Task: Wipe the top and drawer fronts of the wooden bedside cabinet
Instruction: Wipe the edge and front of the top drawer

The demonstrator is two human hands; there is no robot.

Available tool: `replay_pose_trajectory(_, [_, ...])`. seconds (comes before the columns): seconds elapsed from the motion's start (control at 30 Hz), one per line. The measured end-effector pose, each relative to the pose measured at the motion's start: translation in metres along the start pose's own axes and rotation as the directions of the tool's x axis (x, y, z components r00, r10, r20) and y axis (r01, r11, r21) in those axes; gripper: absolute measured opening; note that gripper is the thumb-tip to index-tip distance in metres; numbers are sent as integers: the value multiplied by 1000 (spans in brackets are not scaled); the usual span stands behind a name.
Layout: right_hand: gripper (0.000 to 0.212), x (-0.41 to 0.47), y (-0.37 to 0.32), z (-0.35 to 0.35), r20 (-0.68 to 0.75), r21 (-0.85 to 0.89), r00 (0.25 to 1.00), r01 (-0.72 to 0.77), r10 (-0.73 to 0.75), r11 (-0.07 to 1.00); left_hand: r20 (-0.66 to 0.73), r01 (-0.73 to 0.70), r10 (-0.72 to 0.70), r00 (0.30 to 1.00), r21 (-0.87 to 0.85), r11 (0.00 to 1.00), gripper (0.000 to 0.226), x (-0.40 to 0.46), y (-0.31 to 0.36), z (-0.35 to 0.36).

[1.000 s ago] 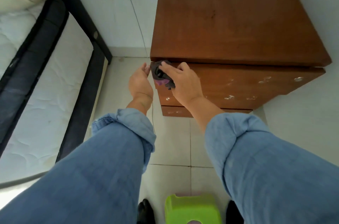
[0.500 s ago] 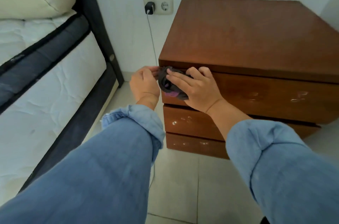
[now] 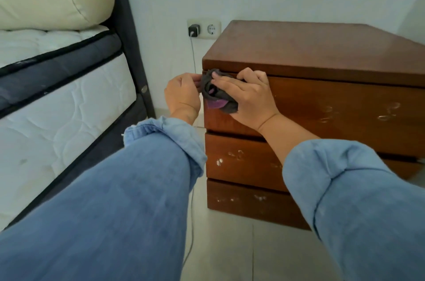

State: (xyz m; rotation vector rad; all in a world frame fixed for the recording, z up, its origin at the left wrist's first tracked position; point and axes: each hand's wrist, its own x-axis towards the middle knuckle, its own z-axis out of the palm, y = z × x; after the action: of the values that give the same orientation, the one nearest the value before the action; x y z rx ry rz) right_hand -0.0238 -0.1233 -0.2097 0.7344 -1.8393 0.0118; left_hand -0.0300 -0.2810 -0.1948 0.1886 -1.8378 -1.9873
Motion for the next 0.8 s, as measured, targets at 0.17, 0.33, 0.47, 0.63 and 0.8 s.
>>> replay_pose_trajectory(0.17, [41,1,-3,0,-10,10,999,-43,43,999,34,-23,19,999,99,995,36,-3,-5,-4])
replay_pose_trajectory(0.33, [40,1,-7,-3,6,14,999,-54,54,998,82,-90,70,994,262,961,28,-18,-20,-7])
replay_pose_trajectory(0.47, [38,1,-10,-1,23,7,996,-87,87,996,97,32,-44,994,120,992,36,-38,-41,-12])
replay_pose_trajectory(0.63, [40,-8,-26,-2,38,17,985,-169,168,985,95,164,-162,982,-18,986,39,-52,-56,-15])
replay_pose_trajectory(0.8, [49,-42,-43,-3,303,78,938,-202,170,976,66,180,-192,979,152,972,29,-50,-64,-21])
